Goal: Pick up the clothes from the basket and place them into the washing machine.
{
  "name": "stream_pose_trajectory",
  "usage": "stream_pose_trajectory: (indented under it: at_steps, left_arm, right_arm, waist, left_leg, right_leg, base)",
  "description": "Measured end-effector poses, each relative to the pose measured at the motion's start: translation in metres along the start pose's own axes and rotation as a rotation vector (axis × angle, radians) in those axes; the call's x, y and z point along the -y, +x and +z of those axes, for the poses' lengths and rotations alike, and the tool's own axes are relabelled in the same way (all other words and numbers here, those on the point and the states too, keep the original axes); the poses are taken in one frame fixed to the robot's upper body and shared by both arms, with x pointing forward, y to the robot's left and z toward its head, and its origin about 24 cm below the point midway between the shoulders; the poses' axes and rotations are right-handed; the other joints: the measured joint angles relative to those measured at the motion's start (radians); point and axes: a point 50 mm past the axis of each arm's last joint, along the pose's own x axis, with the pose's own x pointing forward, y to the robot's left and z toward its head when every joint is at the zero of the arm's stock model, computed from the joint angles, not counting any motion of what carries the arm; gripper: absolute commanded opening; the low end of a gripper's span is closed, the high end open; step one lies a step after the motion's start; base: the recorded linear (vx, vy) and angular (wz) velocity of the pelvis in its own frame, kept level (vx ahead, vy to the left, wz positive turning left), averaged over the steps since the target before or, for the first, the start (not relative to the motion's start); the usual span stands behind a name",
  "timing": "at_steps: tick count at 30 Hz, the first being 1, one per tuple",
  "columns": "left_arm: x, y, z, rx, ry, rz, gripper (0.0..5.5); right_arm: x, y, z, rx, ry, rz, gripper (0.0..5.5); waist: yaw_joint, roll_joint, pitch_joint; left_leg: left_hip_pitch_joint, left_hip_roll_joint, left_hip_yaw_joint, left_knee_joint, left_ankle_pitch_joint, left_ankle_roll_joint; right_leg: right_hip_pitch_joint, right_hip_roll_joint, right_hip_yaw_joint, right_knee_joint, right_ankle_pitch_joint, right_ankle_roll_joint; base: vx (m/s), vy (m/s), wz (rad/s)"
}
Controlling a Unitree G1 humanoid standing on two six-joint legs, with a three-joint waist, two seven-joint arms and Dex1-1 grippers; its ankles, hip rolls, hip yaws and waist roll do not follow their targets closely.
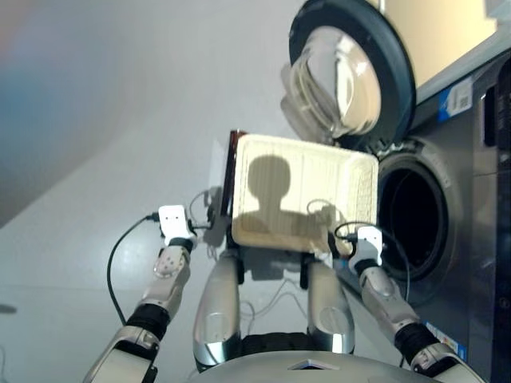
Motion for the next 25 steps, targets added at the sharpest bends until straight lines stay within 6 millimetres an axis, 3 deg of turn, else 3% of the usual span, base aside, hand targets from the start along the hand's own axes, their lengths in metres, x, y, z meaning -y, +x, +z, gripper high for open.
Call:
stream_pose_trajectory:
  at_steps: [4,8,9,12,18,25]
  left_arm:
    - [-0.013,-0.018,-0.042,-0.194,0.016,0.034,5.5]
    - [-0.029,-0.056,-0.089,-0.403,0.048,0.109,5.5]
    - [-0.033,-0.066,-0.1,-0.465,0.048,0.142,5.5]
    - [-0.037,-0.092,-0.125,-0.605,0.046,0.179,5.5]
    - [-0.036,-0.119,-0.147,-0.777,0.101,0.117,5.5]
    - [-0.036,-0.131,-0.154,-0.834,0.134,0.095,5.5]
  right_arm:
    - [0.006,-0.011,-0.031,-0.146,0.004,0.003,5.5]
    - [0.01,-0.046,-0.086,-0.367,0.068,-0.046,5.5]
    - [0.011,-0.053,-0.097,-0.422,0.109,-0.088,5.5]
    - [0.012,-0.074,-0.123,-0.561,0.128,-0.145,5.5]
    - [0.012,-0.097,-0.143,-0.702,0.114,-0.136,5.5]
    - [0.007,-0.108,-0.152,-0.75,0.125,-0.11,5.5]
  waist:
    - [0.002,-0.021,-0.084]
    - [0.0,-0.035,-0.245]
    - [-0.002,-0.035,-0.275]
    - [-0.006,-0.036,-0.36]
    - [-0.007,-0.044,-0.426]
    - [-0.005,-0.047,-0.483]
  left_leg:
    - [0.056,-0.003,0.0,-0.06,0.022,0.002]
    - [0.138,0.0,0.004,-0.177,0.044,-0.004]
    - [0.177,0.001,0.007,-0.229,0.067,-0.005]
    - [0.202,0.001,0.02,-0.256,0.067,-0.01]
    - [0.231,0.015,0.032,-0.257,0.06,-0.019]
    - [0.24,0.023,0.034,-0.257,0.062,-0.021]
  right_leg:
    - [0.065,0.001,-0.011,-0.077,0.031,-0.002]
    - [0.126,-0.005,-0.026,-0.143,0.037,-0.005]
    - [0.146,-0.001,-0.028,-0.157,0.038,-0.005]
    - [0.173,0.0,-0.026,-0.194,0.043,-0.006]
    - [0.192,0.006,-0.024,-0.198,0.046,-0.013]
    - [0.196,0.013,-0.023,-0.204,0.043,-0.023]
  base:
    - [0.149,0.028,0.021]
    - [0.197,0.025,0.002]
    - [0.131,0.015,-0.003]
    - [0.113,-0.006,-0.125]
    - [0.093,-0.013,-0.077]
    - [0.009,-0.002,-0.005]
